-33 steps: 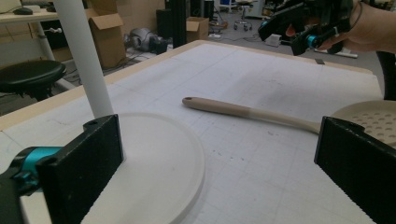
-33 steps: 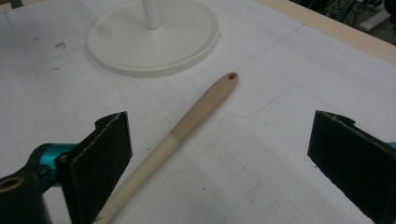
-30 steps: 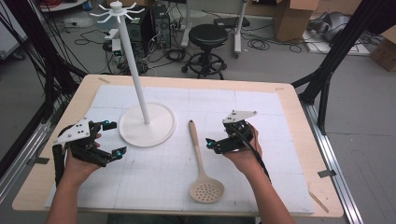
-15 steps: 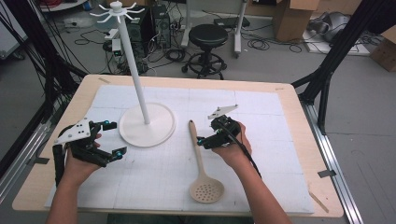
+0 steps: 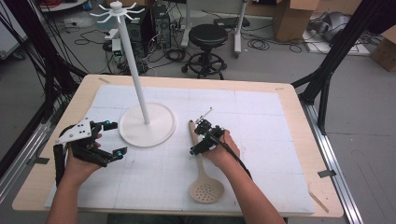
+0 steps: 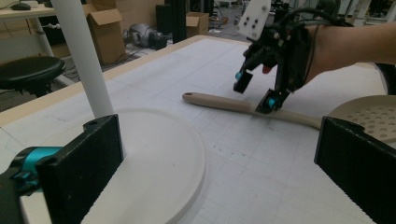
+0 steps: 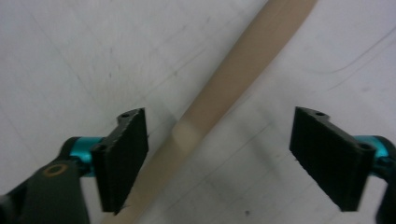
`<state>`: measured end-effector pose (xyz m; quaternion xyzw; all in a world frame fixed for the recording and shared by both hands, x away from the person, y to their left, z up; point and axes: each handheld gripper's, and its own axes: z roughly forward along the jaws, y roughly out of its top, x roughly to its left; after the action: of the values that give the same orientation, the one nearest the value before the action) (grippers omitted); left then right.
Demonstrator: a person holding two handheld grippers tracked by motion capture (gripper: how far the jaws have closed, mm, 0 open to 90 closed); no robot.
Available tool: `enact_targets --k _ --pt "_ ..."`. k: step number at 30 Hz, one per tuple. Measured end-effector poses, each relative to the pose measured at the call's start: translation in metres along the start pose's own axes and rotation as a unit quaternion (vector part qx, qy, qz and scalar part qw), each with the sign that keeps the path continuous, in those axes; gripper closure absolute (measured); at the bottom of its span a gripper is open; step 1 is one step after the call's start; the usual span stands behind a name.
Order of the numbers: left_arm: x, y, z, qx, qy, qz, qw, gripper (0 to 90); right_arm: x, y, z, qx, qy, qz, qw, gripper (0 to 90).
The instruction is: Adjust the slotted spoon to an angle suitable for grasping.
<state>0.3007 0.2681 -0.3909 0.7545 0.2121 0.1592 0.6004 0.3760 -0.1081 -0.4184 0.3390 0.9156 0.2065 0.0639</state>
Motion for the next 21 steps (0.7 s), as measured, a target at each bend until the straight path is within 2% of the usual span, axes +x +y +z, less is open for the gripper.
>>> enact_targets --k 2,4,9,15,18,21 --pt "0.0 -0.0003 0.0001 -0.001 0.001 -0.002 1.0 1.6 0.004 -0.0001 0.0064 0.016 0.005 -0.007 0.9998 27.2" --pt "0.0002 -0.0004 0.0003 -0.001 0.001 -0.002 1.0 1.7 0.0062 0.0007 0.0065 0.018 -0.003 -0.016 0.9997 29.3" --pt "-0.0008 -0.0005 0.001 0.005 0.0 0.0 1.0 1.6 0.007 0.0005 0.0029 0.016 0.01 -0.028 0.9994 44.2" --pt "-0.0007 -0.0006 0.0012 0.006 0.0 0.001 1.0 1.7 0.0058 -0.0003 0.0017 0.018 0.014 -0.019 0.9996 46.9" --pt "-0.0002 -0.0008 0.0011 0.006 0.0 0.0 1.0 1.6 0.0037 -0.0011 0.0004 0.02 0.013 -0.022 0.9995 54.2" --pt "-0.0004 -0.0009 0.0012 0.008 0.0 0.0 1.0 1.7 0.0018 -0.0022 -0.0009 0.023 0.014 -0.02 0.9994 57.7"
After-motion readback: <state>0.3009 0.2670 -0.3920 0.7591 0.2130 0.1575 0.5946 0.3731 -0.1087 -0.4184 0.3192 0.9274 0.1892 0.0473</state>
